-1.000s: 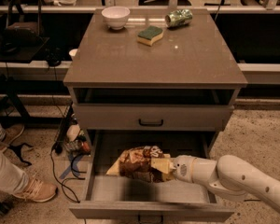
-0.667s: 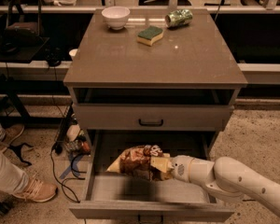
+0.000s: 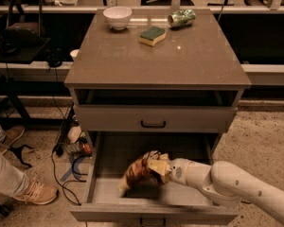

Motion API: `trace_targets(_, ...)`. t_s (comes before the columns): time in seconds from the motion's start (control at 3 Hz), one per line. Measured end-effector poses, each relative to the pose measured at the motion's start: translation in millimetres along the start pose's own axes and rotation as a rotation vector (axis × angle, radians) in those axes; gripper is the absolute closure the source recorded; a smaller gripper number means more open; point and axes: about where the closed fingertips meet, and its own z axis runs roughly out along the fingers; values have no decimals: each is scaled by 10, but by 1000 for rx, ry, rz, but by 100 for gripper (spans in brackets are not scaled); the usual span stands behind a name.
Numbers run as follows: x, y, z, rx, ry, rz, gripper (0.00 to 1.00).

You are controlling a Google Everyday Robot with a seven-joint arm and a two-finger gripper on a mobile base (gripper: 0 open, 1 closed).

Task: Place brown chip bag into middle drawer

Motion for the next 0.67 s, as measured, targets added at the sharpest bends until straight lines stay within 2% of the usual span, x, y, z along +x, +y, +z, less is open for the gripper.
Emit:
trace_targets(0.33, 1, 27, 45, -8, 3, -4, 5)
trace_targets(0.67, -7, 32, 38, -10, 1, -6, 0)
